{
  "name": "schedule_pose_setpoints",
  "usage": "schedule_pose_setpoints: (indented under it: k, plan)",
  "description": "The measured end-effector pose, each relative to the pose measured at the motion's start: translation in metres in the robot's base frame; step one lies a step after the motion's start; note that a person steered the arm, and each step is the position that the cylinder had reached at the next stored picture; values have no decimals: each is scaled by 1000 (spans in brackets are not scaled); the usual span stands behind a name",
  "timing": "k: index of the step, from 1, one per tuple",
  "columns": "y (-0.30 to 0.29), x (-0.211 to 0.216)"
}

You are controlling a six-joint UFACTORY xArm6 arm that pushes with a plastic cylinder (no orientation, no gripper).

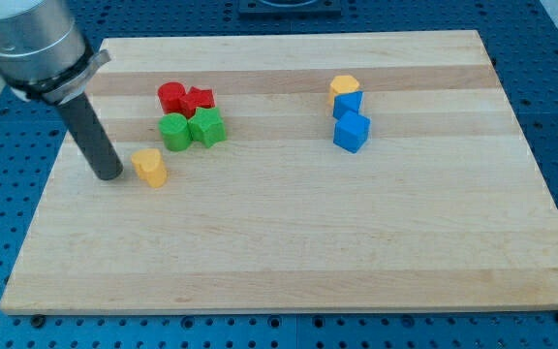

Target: Adjust the yellow heart vertically below the green star

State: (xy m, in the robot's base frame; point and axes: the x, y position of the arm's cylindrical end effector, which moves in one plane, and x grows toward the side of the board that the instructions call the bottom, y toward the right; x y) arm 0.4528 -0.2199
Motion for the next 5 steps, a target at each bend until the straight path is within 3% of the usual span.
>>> schedule_pose_setpoints:
  k: [2, 5]
  plan:
    - [19, -5]
    - [109, -7]
